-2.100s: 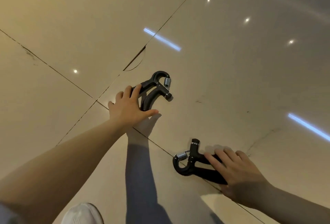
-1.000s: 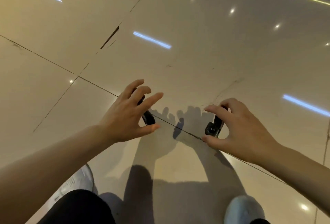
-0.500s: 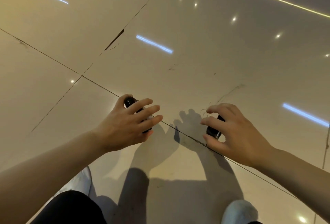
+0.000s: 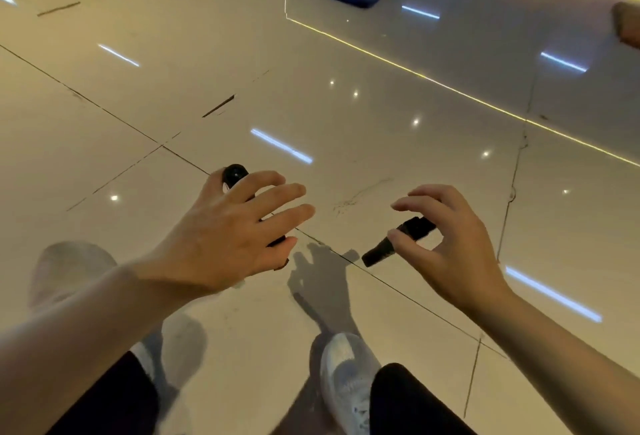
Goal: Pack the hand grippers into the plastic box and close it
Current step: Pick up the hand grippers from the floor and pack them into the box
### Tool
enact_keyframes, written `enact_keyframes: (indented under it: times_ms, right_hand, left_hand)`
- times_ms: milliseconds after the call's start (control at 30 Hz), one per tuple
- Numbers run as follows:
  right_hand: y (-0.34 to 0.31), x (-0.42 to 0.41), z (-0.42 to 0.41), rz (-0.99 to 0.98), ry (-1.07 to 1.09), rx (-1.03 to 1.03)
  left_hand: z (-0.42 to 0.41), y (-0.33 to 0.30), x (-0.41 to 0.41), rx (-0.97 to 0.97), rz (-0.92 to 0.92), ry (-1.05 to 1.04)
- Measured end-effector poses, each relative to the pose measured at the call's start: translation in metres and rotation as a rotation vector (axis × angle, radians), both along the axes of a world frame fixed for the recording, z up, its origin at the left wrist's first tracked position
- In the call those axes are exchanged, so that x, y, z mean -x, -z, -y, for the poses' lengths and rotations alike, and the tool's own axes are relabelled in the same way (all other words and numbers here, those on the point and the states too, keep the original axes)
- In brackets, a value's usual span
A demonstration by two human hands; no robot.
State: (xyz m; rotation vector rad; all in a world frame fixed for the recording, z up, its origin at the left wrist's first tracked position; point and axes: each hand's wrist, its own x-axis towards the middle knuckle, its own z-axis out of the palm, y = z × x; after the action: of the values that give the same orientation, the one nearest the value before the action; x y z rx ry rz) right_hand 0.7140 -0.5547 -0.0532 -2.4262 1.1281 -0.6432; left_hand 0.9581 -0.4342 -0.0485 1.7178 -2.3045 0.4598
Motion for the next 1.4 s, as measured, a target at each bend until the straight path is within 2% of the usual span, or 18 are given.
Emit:
enact_keyframes:
  times_ms: [167,233,367,467,700,967,1200,1400]
  right_hand:
    - [-0.084,0.096,-0.070,0.360,0.181,-0.055]
    - [-0.117,0.143,-0.100,0.469,0.192,-0.062]
    - [-0.169,0.250,-0.149,0.541,0.198,-0.009]
    - [-0.198,0.331,-0.182,0.529,0.197,0.046]
    - [-0.226,0.508,-0.241,0.474,0.247,0.154]
    - [-0.235,0.684,-0.305,0.540,0.394,0.081]
    - [-0.235,0.798,-0.353,0.530,0.491,-0.009]
    - [-0.223,0.863,-0.378,0.544,0.562,-0.085]
  left_hand:
    - [-0.055,-0.099,0.106,0.142,-0.068,-0.031]
    - [-0.077,-0.140,0.155,0.198,-0.097,-0.028]
    - [-0.109,-0.206,0.264,0.265,-0.102,0.030]
    - [-0.127,-0.232,0.350,0.307,-0.077,0.104]
    - [-0.161,-0.243,0.541,0.275,-0.171,0.189]
    - [-0.197,-0.232,0.705,0.213,-0.110,0.292]
    - [-0.224,-0.232,0.816,0.148,-0.131,0.366]
    - [-0.244,-0.206,0.868,0.093,-0.206,0.359]
